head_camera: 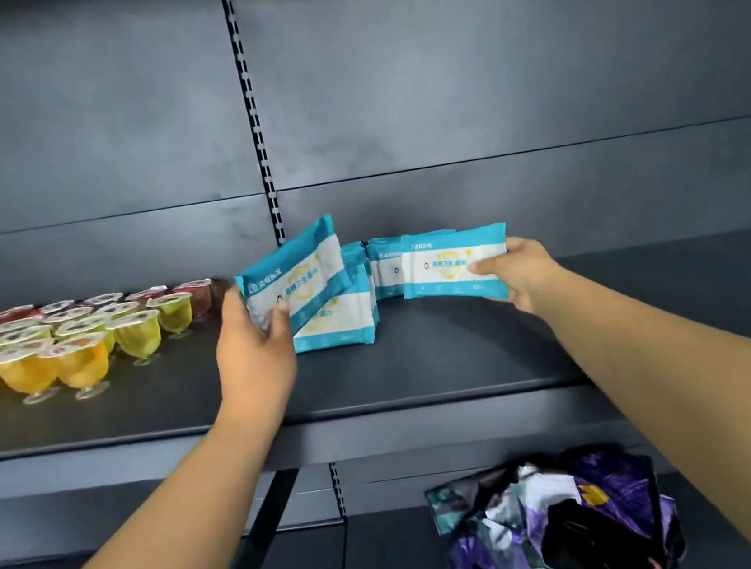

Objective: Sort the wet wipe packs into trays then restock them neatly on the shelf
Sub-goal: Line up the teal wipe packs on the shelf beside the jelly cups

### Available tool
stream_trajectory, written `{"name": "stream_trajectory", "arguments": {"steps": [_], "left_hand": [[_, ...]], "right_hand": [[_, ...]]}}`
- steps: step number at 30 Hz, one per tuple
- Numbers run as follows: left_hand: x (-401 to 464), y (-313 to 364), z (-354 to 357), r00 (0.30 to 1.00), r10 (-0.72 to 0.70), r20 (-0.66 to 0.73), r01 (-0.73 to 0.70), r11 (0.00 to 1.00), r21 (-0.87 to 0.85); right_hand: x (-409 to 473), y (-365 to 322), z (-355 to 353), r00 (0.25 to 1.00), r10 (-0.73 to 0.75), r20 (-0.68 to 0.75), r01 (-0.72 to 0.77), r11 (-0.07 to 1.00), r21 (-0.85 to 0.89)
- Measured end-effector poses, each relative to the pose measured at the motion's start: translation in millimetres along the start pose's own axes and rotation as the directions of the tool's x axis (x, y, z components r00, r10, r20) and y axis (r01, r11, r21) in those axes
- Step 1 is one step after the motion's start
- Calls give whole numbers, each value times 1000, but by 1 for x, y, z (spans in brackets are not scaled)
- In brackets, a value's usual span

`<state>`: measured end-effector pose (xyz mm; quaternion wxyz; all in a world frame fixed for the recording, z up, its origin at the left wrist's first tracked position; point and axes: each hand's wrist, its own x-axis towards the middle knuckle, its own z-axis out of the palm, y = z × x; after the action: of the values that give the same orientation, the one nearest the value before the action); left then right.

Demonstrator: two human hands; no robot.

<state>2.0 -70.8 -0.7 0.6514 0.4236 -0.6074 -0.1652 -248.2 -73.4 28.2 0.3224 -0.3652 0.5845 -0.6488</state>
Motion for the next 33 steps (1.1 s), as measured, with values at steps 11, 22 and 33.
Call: {"name": "stream_trajectory", "arguments": {"steps": [11,22,33], "left_hand": [[19,-29,10,990,-109,86,116,990,-78],[14,-24,8,992,-93,83,95,995,-19],[12,-15,6,941,-42,337,46,999,-5]], "right_hand": [[102,41,41,985,-77,-152,36,966,-257],[98,27,38,974,-147,-174,8,784,-620],[-27,-8,69,830,16,557,104,978,-182]]}}
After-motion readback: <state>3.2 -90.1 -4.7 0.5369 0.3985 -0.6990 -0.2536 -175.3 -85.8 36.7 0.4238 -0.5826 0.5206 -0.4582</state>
